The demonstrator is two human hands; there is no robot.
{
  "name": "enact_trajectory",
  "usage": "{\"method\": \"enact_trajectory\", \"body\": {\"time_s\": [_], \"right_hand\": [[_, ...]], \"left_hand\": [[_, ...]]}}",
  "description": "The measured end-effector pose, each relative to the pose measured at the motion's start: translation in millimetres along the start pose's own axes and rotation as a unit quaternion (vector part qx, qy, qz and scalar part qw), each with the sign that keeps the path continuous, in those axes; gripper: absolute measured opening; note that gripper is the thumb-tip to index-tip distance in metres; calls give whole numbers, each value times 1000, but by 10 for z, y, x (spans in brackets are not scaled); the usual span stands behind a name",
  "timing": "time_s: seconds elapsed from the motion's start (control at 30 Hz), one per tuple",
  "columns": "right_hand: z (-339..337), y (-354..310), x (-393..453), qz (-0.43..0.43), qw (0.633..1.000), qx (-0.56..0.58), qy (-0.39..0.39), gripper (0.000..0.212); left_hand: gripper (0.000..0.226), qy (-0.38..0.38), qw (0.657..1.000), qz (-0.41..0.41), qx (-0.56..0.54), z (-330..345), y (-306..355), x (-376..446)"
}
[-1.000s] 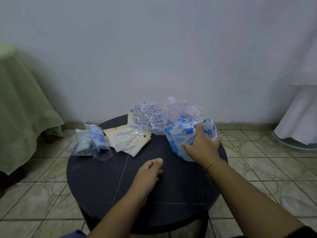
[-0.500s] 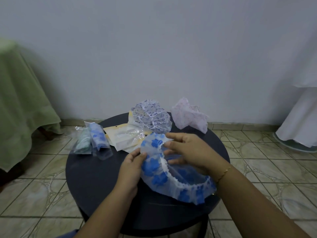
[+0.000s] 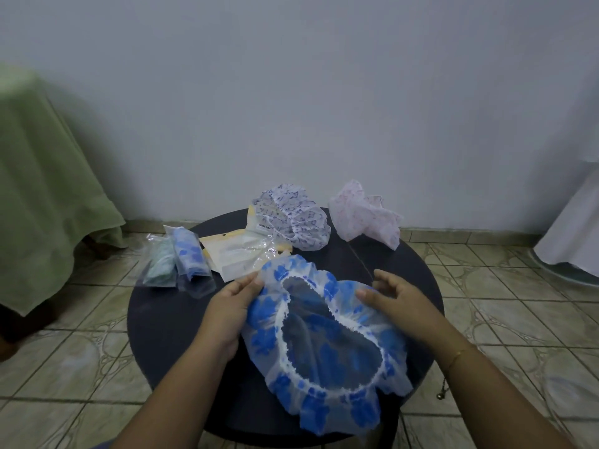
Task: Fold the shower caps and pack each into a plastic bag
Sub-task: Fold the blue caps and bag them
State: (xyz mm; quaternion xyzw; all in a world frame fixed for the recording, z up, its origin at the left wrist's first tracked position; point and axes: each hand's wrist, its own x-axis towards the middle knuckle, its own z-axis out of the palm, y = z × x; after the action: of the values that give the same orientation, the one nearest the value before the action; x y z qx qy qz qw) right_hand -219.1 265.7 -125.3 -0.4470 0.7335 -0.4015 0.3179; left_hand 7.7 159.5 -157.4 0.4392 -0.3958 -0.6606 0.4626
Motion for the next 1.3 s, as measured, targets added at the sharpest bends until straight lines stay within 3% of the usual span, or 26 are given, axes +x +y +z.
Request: {"method": "enact_trajectory", "body": {"time_s": [0.03,0.1,0.2,0.27,0.43,0.63,0.77,0.9,1.1,1.23,1.3], "right_hand": [[25,34,12,5,1000,-7,-5,68],[45,96,26,11,1000,-7,0,44],[37,188,50,39,995,85,33,20],[23,242,74,66,984,156,56,21],[64,263,93,96,958,260,73,26],[184,220,111,98,947,302,58,27],[163,241,125,104,945,300,77,28],[26,318,165,132,934,306,132,20],[-31,443,230,175,934,253,181,25],[-22,449,194,118,963,137,201,30],[-21,442,173,92,961,185,186,26]], "left_hand": [[18,-3,1000,-1,-2,-3,4,-2],[22,-2,1000,-1,6,-16,-3,-1],[25,40,998,-10,56,-70,-7,31],[33,41,996,-43,67,-114,-9,33],[45,-35,985,-140,91,-136,-31,-71],[22,-67,988,-128,53,-99,-7,-142],[18,-50,989,-126,62,-155,34,-117],[16,15,989,-110,94,-303,131,-31],[21,36,973,-88,212,-421,153,-31],[14,-11,940,-66,335,-438,170,-88],[41,-54,927,-55,367,-460,179,-106]]}}
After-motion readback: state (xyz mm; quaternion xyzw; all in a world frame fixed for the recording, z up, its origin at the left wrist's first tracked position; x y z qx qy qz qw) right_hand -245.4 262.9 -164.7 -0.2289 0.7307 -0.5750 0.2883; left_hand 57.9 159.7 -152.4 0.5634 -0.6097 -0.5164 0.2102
